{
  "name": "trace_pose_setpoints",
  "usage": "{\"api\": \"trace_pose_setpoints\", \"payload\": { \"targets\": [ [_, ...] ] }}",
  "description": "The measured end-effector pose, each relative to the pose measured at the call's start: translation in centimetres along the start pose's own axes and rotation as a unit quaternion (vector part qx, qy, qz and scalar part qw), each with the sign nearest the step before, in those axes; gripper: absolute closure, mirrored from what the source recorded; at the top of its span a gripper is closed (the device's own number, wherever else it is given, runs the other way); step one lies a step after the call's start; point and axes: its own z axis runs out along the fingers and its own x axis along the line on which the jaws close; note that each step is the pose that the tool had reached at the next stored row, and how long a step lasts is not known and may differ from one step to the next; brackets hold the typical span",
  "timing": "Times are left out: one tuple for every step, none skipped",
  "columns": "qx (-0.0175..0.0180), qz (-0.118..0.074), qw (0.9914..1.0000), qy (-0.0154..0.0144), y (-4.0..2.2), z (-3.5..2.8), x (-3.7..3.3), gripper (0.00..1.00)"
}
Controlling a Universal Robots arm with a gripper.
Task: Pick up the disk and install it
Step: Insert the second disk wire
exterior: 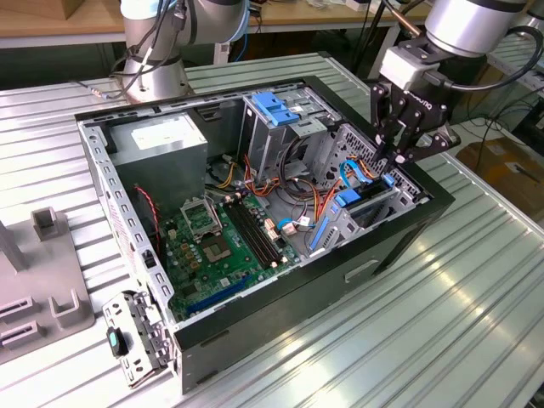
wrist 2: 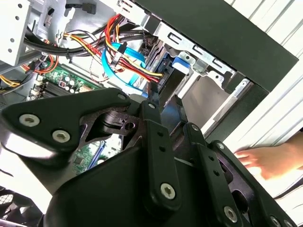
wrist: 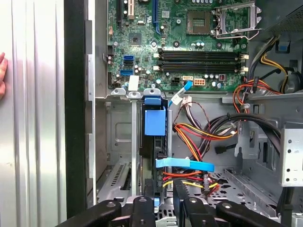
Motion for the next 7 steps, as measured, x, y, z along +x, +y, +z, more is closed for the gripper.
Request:
{"api": "trace_pose_setpoints", "payload": {
  "targets": [
    [0.0, 0.0, 1.0, 0.0, 0.18, -0.01, -0.01, 0.7],
    [0.0, 0.0, 1.0, 0.0, 0.23, -0.01, 0.0, 0.7],
    [0.0, 0.0, 1.0, 0.0, 0.23, -0.01, 0.0, 0.7],
    [0.0, 0.0, 1.0, -0.0001, 0.24, 0.0, 0.0, 0.7],
    [0.0, 0.0, 1.0, -0.0001, 0.25, 0.0, 0.0, 0.7],
    [0.0, 0.0, 1.0, -0.0001, 0.25, 0.0, 0.0, 0.7],
    [0.0, 0.0, 1.0, -0.0001, 0.25, 0.0, 0.0, 0.7]
  ]
}}
